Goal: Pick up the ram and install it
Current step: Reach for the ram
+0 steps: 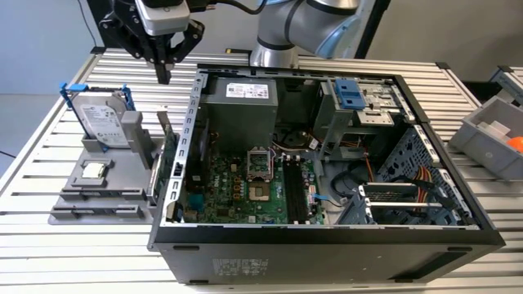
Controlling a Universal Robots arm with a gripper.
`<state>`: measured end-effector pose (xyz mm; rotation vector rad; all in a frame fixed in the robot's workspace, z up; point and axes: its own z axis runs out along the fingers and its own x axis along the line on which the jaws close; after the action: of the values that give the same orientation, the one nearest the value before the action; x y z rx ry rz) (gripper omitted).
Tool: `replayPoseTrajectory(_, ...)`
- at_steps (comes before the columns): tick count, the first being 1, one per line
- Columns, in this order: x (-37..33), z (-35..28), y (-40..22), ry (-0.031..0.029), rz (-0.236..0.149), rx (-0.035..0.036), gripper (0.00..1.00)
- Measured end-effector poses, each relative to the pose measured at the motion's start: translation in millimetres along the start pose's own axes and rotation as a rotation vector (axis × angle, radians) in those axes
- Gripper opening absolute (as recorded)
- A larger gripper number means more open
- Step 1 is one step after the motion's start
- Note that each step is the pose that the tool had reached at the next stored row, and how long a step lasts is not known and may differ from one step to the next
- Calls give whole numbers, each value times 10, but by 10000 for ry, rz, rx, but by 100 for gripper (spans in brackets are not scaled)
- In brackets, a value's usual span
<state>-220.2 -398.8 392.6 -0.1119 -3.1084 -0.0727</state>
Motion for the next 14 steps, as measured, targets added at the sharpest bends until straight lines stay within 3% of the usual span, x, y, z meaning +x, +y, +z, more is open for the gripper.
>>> replayPoseTrajectory(14,98,3,-7,58,3,3,0)
